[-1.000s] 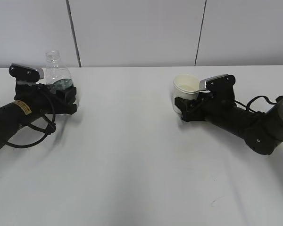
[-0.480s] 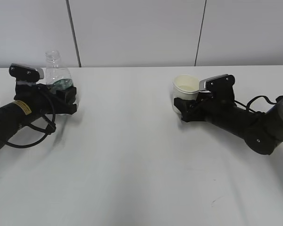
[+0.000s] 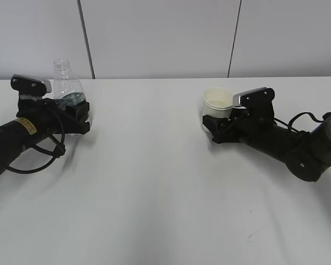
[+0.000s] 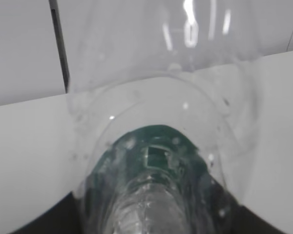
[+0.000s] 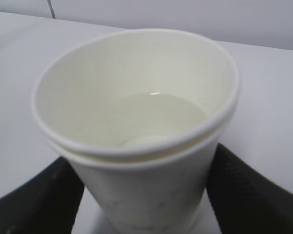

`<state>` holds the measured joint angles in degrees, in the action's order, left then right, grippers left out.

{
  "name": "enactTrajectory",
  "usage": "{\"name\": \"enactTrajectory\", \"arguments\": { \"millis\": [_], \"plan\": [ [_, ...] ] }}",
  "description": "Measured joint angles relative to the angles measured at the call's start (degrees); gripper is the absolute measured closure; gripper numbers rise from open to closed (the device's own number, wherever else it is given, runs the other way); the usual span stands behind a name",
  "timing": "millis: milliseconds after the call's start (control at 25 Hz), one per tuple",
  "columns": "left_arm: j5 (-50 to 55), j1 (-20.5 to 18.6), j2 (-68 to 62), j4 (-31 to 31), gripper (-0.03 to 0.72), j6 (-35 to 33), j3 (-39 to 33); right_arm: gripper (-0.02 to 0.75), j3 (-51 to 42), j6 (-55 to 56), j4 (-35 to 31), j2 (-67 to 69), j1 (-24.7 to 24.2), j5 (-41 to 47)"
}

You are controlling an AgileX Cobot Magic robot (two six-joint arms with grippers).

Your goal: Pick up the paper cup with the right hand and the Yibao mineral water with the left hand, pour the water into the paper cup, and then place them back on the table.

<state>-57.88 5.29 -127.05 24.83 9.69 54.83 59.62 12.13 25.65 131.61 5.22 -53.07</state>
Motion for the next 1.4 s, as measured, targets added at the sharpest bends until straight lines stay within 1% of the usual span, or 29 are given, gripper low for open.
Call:
{"name": "enactTrajectory", "arguments": {
  "millis": [480, 840, 1400],
  "plan": [
    [0.0, 0.0, 0.0, 0.0, 0.387, 0.0, 0.0, 0.147, -0.6, 0.12, 0.0, 0.0, 0.0, -0.11],
    [0.0, 0.0, 0.0, 0.0, 0.387, 0.0, 0.0, 0.147, -3.09, 0.24, 0.09, -2.49, 0.0, 2.5],
    [0.0, 0.0, 0.0, 0.0, 0.387, 0.07, 0.0, 0.146, -3.11, 0.79, 0.81, -2.61, 0.0, 2.88]
  ]
}}
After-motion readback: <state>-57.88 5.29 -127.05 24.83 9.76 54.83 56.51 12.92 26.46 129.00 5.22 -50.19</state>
